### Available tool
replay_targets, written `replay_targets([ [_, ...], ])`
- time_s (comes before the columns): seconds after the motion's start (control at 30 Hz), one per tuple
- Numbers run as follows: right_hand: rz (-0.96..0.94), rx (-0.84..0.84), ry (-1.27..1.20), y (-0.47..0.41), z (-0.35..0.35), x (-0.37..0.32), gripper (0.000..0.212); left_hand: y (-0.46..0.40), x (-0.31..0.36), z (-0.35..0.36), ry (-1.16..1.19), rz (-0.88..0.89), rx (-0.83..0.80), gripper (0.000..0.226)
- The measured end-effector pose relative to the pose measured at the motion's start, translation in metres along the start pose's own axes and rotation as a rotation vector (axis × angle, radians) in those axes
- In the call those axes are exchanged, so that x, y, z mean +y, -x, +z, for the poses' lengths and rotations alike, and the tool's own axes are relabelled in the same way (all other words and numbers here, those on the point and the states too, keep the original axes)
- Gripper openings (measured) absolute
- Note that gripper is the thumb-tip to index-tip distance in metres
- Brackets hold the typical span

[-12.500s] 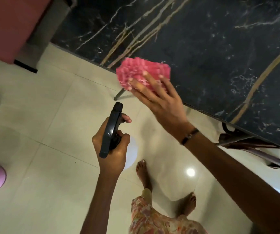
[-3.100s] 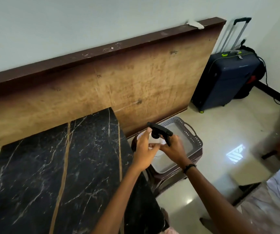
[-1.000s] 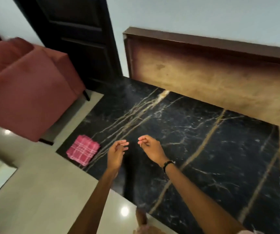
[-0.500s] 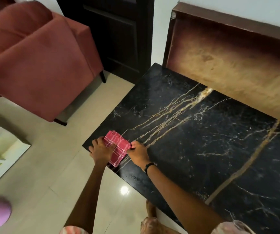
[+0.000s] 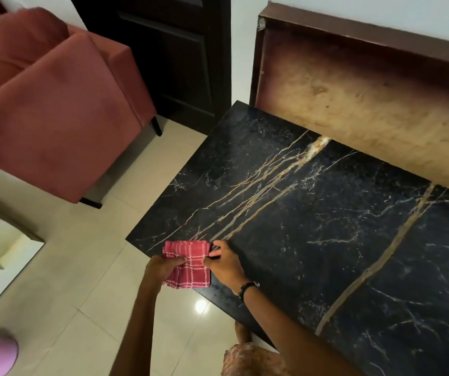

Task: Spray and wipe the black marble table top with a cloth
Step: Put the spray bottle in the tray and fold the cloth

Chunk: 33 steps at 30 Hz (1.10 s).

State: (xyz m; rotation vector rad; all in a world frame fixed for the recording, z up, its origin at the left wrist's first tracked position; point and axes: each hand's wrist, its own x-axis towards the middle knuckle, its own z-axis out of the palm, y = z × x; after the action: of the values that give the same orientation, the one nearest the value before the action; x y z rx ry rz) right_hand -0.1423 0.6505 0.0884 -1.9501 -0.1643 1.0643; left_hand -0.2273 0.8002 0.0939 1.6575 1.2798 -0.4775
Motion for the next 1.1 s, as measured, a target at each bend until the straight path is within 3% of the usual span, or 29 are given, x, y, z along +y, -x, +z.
replay_targets([
  [0.2,0.085,-0.005,-0.187,0.034,-0.035,0.034,0.045,0.048,0.013,0.039,0.261,0.068,-0.153,0.042],
  [0.37,0.072,-0.062,-0.712,0.070,-0.098,0.066,0.048,0.086,0.050,0.093,0.339,0.155,-0.263,0.047],
  [0.47,0.047,-0.100,-0.955,0.098,-0.149,0.093,0.043,0.118,0.076,0.146,0.338,0.238,-0.285,0.038],
  [0.53,-0.007,-0.076,-0.972,0.122,-0.189,0.118,0.038,0.143,0.090,0.191,0.352,0.265,-0.292,0.031],
  [0.73,-0.111,0.147,-0.937,0.222,-0.319,0.217,0.039,0.238,0.114,0.350,0.386,0.308,-0.384,0.041],
  [1.1,-0.067,0.612,-0.868,0.398,-0.522,0.427,0.048,0.402,0.121,0.652,0.283,0.488,-0.655,0.033],
])
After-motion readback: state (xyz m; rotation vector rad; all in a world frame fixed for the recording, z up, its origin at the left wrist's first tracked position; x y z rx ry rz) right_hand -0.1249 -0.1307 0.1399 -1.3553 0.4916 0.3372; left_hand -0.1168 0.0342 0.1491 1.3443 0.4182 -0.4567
